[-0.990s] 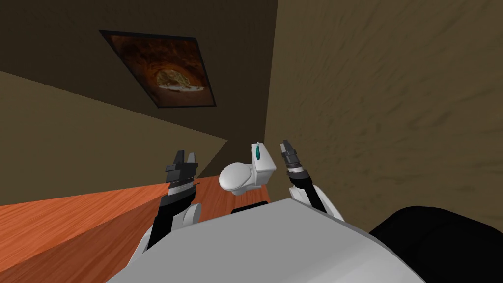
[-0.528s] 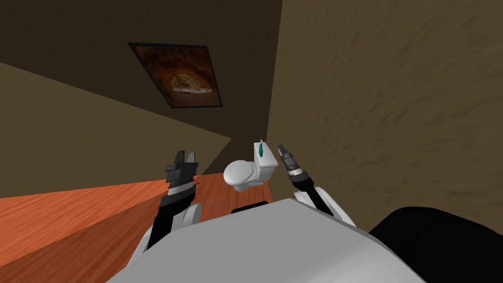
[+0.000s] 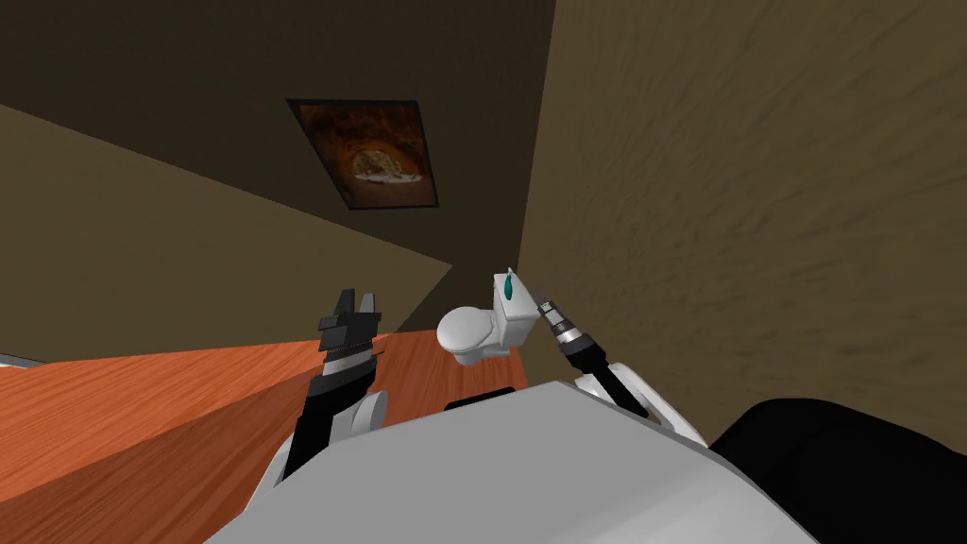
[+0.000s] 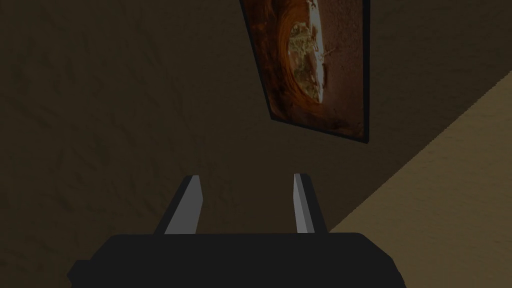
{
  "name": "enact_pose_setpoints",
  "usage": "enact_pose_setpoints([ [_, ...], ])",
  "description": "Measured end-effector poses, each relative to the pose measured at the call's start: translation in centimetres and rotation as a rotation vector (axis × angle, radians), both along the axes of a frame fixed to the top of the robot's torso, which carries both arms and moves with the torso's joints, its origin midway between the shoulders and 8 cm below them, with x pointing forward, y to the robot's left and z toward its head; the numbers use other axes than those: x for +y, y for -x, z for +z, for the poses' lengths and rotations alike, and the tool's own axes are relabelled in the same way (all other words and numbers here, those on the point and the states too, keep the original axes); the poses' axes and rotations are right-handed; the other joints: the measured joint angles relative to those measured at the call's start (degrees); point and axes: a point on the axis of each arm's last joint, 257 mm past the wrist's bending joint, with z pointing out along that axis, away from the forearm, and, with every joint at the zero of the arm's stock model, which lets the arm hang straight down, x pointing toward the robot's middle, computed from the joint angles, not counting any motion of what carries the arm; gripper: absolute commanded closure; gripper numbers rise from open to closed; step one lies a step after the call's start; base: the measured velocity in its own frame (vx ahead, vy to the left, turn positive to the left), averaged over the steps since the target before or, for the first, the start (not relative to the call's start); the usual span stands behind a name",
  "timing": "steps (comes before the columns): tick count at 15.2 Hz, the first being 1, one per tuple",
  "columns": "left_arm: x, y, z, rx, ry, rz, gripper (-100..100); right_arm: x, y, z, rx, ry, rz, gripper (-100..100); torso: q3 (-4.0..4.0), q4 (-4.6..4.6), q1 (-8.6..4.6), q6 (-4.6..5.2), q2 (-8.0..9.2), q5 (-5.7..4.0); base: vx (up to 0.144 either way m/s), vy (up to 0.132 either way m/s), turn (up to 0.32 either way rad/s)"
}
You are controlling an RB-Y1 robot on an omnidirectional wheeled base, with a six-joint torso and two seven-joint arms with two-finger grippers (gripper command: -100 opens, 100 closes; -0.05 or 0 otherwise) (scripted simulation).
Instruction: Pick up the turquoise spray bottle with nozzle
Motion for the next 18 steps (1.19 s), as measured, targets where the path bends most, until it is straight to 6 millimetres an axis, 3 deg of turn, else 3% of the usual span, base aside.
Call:
enact_pose_setpoints([
  [6, 0.0, 0.0, 0.0, 0.000, 0.000, 0.000, 0, -2.1, 0.0, -4.2, 0.150, 0.091, -0.032, -100, -0.07, -0.03, 0.00, 0.00, -0.13, 0.00, 0.017, 0.065, 0.061],
  [18, 0.0, 0.0, 0.0, 0.000, 0.000, 0.000, 0, -8.6, 1.6, -11.8, 0.437, 0.322, -0.119, -100, -0.22, -0.09, -0.01, 0.00, -0.39, 0.00, 0.055, 0.064, 0.067],
])
